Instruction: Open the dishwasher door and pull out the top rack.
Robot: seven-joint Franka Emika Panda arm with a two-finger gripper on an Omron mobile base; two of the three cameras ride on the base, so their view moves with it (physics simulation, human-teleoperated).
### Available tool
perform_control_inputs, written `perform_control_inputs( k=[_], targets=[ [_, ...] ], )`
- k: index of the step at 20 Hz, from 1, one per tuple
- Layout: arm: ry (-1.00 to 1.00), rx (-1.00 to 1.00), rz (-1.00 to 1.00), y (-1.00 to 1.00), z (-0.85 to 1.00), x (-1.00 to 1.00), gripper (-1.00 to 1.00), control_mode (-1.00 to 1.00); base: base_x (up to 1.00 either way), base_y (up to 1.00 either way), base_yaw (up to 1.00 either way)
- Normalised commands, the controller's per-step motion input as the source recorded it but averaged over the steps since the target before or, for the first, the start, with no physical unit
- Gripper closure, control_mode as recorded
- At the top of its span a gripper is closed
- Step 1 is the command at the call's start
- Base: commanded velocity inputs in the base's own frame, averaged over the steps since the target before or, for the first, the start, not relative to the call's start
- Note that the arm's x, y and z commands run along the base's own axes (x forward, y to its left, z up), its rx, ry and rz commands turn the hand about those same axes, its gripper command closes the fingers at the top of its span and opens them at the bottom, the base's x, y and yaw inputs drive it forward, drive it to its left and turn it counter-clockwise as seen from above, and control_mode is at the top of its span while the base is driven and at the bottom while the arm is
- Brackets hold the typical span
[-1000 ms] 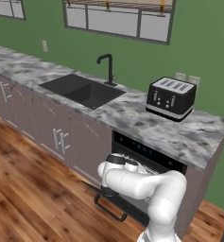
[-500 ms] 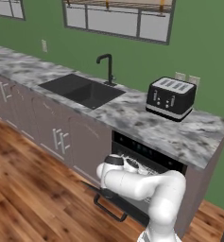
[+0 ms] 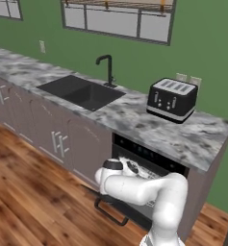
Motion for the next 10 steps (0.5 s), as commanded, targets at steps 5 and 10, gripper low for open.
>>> perform_control_inputs(
  k=[5,10],
  targets=[
    [0.26,0.42,0.0,0.53,-0.37,-0.89,-1.0,-1.0,0.0,0.0,0.0],
    [0.24,0.42,0.0,0.58,-0.35,-0.99,-1.0,-1.0,0.0,0.0,0.0]
  ],
)
